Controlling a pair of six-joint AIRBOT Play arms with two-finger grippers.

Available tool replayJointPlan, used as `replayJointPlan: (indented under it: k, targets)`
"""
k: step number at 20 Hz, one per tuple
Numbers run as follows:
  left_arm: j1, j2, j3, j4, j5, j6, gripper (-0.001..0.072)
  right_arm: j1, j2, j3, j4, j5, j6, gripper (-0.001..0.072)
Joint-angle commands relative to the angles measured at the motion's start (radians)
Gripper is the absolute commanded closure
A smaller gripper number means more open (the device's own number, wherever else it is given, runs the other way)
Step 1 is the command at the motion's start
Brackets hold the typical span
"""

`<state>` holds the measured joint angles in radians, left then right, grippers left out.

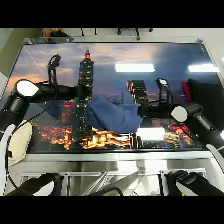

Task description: Fold the shirts.

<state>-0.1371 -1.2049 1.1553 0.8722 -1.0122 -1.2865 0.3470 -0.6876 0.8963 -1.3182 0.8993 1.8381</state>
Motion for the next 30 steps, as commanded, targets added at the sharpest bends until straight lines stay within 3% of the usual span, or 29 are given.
replayJointPlan:
  k: [1, 4, 7, 9, 13, 16, 17, 18, 19, 21, 25, 28, 30]
  targets:
    - [0.103, 0.006, -0.06, 0.053, -0.173, -0.002, 0.0033, -0.137, -0.059, 0.003, 0.069, 0.003, -0.068, 0.0162]
    - [0.152, 0.026, -0.25, 0.04, -0.2, -0.001, 0.0033, -0.235, -0.15, 0.003, 0.138, -0.005, -0.203, 0.0133]
    - [0.097, 0.062, -0.457, -0.051, -0.074, 0.023, 0.0033, -0.299, -0.278, 0.003, 0.197, -0.006, -0.265, 0.0133]
    - [0.034, 0.072, -0.543, -0.129, 0.038, 0.042, 0.0033, -0.323, -0.373, 0.003, 0.346, -0.014, -0.39, 0.0133]
    - [-0.09, 0.005, -0.575, -0.266, 0.249, 0.09, 0.0034, -0.321, -0.538, 0.003, 0.616, -0.046, -0.612, 0.0134]
    - [-0.145, -0.101, -0.476, -0.27, 0.285, 0.093, 0.0063, -0.32, -0.595, 0.003, 0.803, -0.045, -0.771, 0.014]
    - [-0.147, -0.129, -0.437, -0.265, 0.277, 0.093, 0.0099, -0.32, -0.595, 0.003, 0.873, -0.042, -0.831, 0.0247]
    - [-0.144, -0.152, -0.398, -0.259, 0.261, 0.094, 0.0411, -0.321, -0.59, 0.005, 0.938, -0.03, -0.896, 0.0493]
    - [-0.134, -0.164, -0.362, -0.238, 0.248, 0.101, 0.0679, -0.322, -0.582, 0.016, 0.99, -0.003, -0.964, 0.0633]
    - [-0.106, -0.172, -0.292, -0.185, 0.219, 0.1, 0.0694, -0.322, -0.558, 0.067, 1.008, 0.046, -0.991, 0.0693]
    - [-0.003, -0.077, -0.143, -0.185, 0.078, 0.099, 0.0698, -0.362, -0.447, 0.236, 1.009, 0.121, -0.984, 0.0695]
    - [0.087, 0.099, 0.112, -0.179, -0.043, 0.098, 0.0699, -0.479, -0.325, 0.504, 1.017, 0.164, -0.956, 0.0696]
    - [0.137, 0.187, 0.344, -0.102, -0.098, 0.034, 0.0699, -0.575, -0.256, 0.71, 1.016, 0.166, -0.948, 0.0696]
